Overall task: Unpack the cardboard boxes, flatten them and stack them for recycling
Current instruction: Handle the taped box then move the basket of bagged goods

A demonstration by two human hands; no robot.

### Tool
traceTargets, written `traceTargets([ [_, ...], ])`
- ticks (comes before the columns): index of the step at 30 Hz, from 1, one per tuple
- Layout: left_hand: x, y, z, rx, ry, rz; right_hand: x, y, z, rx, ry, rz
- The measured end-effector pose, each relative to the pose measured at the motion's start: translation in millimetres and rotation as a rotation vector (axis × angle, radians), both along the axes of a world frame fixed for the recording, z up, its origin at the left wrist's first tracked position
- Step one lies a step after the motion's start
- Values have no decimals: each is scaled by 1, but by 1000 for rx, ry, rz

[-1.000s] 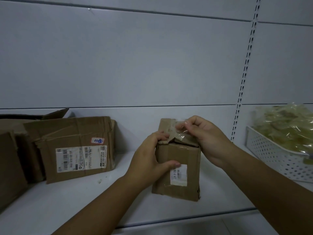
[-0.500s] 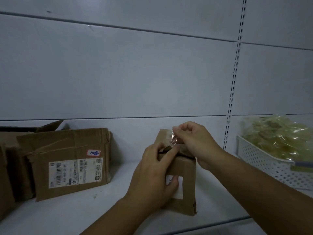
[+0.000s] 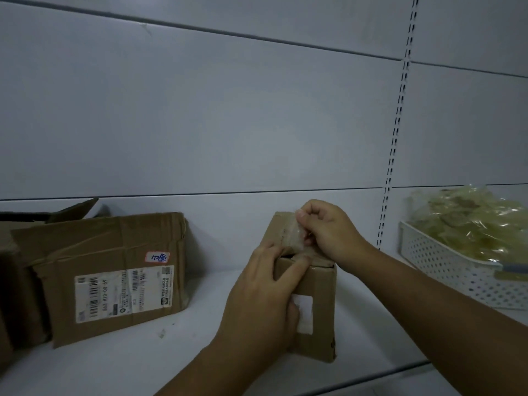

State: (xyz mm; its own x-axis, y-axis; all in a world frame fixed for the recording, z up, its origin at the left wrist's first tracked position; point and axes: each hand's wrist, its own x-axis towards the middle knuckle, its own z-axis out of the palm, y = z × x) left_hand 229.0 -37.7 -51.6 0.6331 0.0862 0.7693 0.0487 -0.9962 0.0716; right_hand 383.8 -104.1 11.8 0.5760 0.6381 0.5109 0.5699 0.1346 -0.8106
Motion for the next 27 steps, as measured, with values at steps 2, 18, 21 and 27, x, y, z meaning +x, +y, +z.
traceTargets([
  [2, 2, 0, -1, 0, -4, 5, 2, 2, 2, 112, 174, -68],
  [18, -15, 60, 66, -221, 412, -130, 54, -20, 41, 383, 764, 306],
  [21, -7, 57, 92, -144, 540, 109, 76, -25, 44, 504, 830, 268],
  [27, 34, 22, 107, -96, 558, 372, 86, -19, 12, 291, 959, 362],
])
